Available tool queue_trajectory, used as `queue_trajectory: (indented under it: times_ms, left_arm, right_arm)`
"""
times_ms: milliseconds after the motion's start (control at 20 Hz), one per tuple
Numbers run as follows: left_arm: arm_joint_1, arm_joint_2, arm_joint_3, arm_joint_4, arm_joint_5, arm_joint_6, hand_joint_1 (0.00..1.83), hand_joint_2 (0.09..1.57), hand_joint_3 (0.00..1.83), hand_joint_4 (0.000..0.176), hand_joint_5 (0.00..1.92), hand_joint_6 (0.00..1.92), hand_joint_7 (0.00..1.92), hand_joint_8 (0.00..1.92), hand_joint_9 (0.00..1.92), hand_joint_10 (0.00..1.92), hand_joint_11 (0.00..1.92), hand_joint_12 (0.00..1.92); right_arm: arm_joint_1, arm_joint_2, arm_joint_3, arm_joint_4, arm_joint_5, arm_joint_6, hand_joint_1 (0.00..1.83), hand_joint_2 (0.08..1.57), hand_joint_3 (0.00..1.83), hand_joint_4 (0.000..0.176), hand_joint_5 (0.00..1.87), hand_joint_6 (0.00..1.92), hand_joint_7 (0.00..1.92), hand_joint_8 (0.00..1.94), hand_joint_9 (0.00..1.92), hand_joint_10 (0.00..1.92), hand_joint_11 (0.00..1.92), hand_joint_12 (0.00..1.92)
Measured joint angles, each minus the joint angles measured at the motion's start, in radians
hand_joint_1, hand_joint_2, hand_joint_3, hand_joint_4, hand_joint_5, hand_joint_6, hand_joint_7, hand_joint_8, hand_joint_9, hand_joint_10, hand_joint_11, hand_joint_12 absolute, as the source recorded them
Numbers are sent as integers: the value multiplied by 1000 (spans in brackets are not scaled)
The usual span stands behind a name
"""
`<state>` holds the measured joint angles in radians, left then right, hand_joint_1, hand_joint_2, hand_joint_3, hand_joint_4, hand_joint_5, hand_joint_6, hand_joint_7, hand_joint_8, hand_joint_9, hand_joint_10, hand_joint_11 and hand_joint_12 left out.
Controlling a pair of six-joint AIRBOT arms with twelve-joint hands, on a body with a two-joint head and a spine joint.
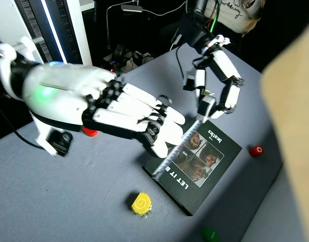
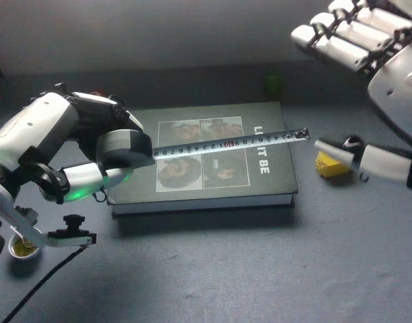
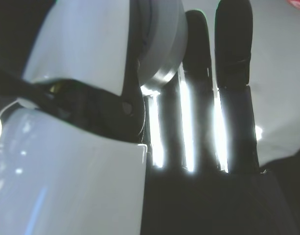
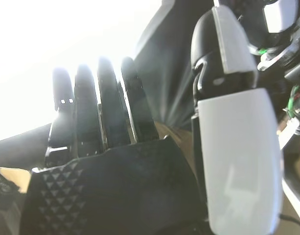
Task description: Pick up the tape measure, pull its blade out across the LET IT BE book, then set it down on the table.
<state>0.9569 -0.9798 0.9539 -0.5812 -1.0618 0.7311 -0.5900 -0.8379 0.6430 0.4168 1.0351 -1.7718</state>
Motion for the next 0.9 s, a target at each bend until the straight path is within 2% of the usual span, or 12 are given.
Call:
queue_trajectory:
  times_ms: [100,300,550,700,800,900]
  left_arm:
    - [0,0,7,-5,2,-4,1381,1096,0,0,1085,599,964,996,933,1251,915,944]
    - [-1,16,29,58,27,-29,1382,1093,0,0,1088,604,973,980,937,1238,916,944]
    - [-14,26,50,135,101,-60,1382,1094,0,0,1080,601,978,988,932,1242,913,941]
    - [-63,27,80,132,140,-63,1382,1093,0,0,1095,609,982,974,922,1245,907,940]
    - [-98,38,91,144,169,-64,1382,1093,0,0,1094,611,986,970,919,1246,905,941]
    - [-114,43,94,148,183,-64,1382,1092,0,0,1091,611,990,963,921,1247,906,944]
  right_arm:
    - [-8,0,6,8,16,1,911,1161,3,0,506,14,554,7,502,18,139,1095]
    - [2,-3,6,27,-24,18,950,1163,0,0,632,32,678,18,691,56,285,1131]
    - [16,-23,25,34,-35,16,966,1164,0,0,697,45,726,25,733,59,356,1158]
    - [43,-48,58,41,-51,21,986,1174,3,0,710,23,763,15,765,48,383,1155]
    - [105,-44,59,127,-117,45,987,1174,3,0,711,22,769,17,776,52,385,1156]
    - [184,-31,66,258,-258,54,989,1175,3,0,729,27,784,20,795,57,399,1161]
